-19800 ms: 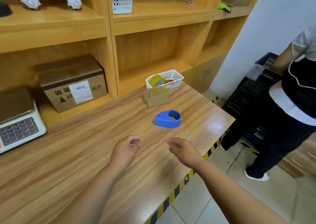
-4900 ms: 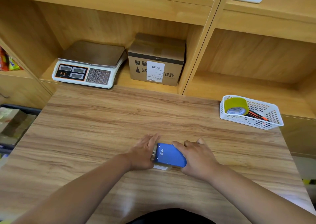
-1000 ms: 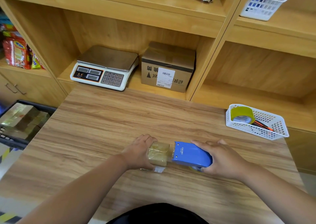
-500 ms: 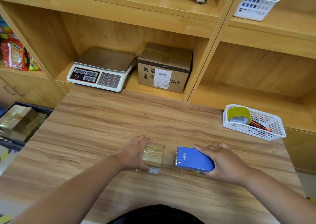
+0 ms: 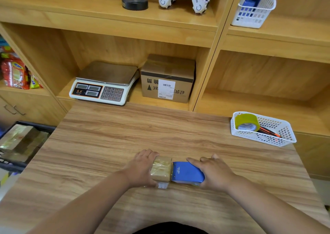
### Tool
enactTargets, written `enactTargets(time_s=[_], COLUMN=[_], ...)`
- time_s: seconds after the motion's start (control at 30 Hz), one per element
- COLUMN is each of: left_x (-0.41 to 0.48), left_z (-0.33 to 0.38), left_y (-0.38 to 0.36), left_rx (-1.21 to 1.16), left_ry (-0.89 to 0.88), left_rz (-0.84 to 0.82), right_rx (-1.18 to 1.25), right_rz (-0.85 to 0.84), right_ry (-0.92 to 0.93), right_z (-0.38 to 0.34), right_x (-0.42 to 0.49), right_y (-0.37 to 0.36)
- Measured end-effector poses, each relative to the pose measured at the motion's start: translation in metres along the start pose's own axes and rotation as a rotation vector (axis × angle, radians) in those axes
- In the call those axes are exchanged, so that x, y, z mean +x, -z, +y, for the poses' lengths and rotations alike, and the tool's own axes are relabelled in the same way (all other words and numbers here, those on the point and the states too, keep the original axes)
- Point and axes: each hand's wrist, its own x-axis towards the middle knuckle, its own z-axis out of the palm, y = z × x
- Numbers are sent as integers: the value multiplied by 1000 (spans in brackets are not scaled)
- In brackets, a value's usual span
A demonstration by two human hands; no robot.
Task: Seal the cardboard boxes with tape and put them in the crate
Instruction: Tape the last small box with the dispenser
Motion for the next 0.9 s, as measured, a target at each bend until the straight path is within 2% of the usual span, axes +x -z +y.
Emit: enactTargets(time_s=[0.17,0.33,0.43,0.67,0.9], left_x=[10,20,19,-2,-18], left_z=[22,40,33,6,-7], left_y=[3,-2,2,0,-35], left_rx=[306,375,257,-341,-423], left_ry=[-104,-179,-164,10,166], left_rz=[12,50,89,105,-34], right_rx=[26,34,60,232,167], right_rz=[15,29,45,85,-32], right_ry=[-20,-45,-72,-83,-49], right_z=[-6,-9,-7,-8,-37], right_x=[-4,-10,-16,-24,-13], right_y=[2,7,13,31,26])
